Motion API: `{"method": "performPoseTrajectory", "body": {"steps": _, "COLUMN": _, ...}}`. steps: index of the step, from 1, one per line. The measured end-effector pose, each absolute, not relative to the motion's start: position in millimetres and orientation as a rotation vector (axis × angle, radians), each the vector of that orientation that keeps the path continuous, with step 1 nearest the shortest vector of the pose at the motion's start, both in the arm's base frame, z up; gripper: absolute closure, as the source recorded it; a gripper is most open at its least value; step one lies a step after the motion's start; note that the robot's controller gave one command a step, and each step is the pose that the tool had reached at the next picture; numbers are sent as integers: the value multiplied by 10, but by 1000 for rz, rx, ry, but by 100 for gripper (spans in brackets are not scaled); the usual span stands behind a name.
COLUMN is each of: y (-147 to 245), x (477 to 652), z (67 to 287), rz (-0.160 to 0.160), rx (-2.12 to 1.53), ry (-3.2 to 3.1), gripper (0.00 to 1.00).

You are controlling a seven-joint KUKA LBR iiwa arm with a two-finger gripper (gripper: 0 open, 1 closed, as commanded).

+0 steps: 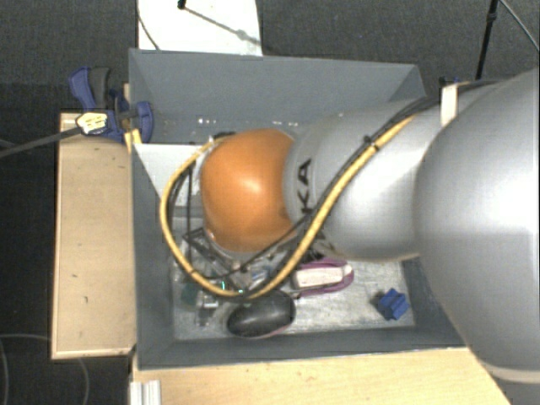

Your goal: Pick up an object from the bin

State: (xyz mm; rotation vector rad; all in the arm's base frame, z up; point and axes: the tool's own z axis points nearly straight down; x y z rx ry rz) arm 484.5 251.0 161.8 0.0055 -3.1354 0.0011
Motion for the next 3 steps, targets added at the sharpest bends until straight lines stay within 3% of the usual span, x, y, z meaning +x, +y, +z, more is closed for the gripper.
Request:
{"method": "performPoseTrajectory", "body": {"steps": 1, "y": 1777, "x": 5186, "z": 688, "rz": -5, "rx": -4, "ry": -3146, "gripper": 0}}
{"method": "performPoseTrajectory", "body": {"steps": 2, "y": 1805, "x": 5197, "z": 732, "rz": -6, "rx": -5, "ry": -3151, "gripper": 100}}
{"method": "performPoseTrajectory", "body": {"steps": 3, "y": 2055, "x": 5177, "z": 2208, "rz": -7, "rx": -46, "ry": -3150, "gripper": 100}}
